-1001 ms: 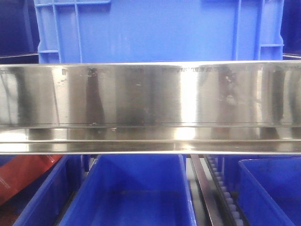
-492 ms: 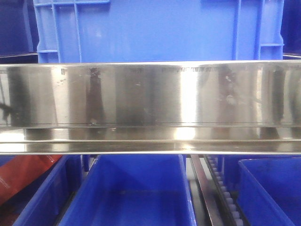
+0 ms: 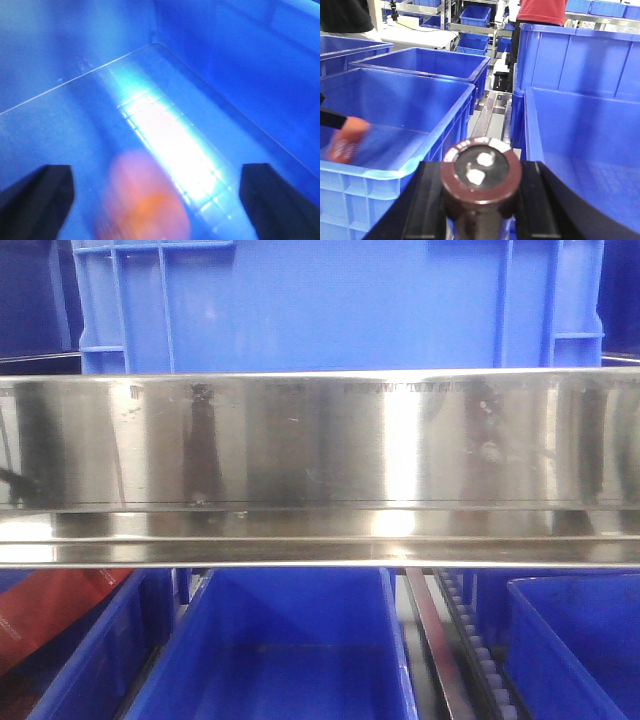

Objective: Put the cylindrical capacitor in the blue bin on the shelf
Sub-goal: 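Lower orange cylinder into a blue bin and open left gripper, then lower capacitor into the same blue bin and open right gripper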

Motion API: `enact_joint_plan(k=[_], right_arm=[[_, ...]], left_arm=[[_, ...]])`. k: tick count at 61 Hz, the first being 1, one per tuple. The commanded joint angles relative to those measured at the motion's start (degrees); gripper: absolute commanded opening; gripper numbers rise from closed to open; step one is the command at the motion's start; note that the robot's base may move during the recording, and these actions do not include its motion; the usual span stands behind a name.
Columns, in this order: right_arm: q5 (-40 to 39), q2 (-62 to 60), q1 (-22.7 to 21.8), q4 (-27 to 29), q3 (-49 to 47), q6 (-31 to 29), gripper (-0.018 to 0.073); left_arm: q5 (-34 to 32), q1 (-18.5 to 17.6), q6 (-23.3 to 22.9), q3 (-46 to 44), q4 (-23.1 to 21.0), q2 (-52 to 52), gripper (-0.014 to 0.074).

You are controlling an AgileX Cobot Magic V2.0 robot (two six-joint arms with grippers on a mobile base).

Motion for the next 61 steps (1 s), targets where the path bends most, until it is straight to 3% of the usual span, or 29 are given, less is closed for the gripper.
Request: enact_joint_plan(k=[1,18,24,36,43,61], right_arm=[[-1.9,0.0,0.1,-0.3,-0.4,-0.4,-0.0043],[-1.7,0.0,0.1,-0.3,-0.4,-0.4,-0.0043],[-1.3,0.0,0.1,-0.3,-0.4,-0.4,-0.0043],[-0.1,0.0,0.1,-0.3,-0.4,-0.4,-0.0043],[-0.1,0.0,0.1,-0.3,-0.4,-0.4,-0.0043],[0.2,0.0,0.1,0.4,-0.4,-0.4,-0.0043]], left_arm=[[0.8,-0.3,0.2,-0.6,-0.2,-3.1,0.0366],[9.3,0.6,-0.1,-0.4,0.2,-12.1,-0.0027],[10.4,1.0,-0.7,1.7,0.3,-15.9,-0.0113],[7.4,1.0,-5.4,12.0,4.0,-27.4,-0.0111],[4.3,1.0,-9.8,20.7,8.4,-36.0,-0.0111],[-3.0,1.0,-17.2,44.8,14.5,-58.0,-0.0111]])
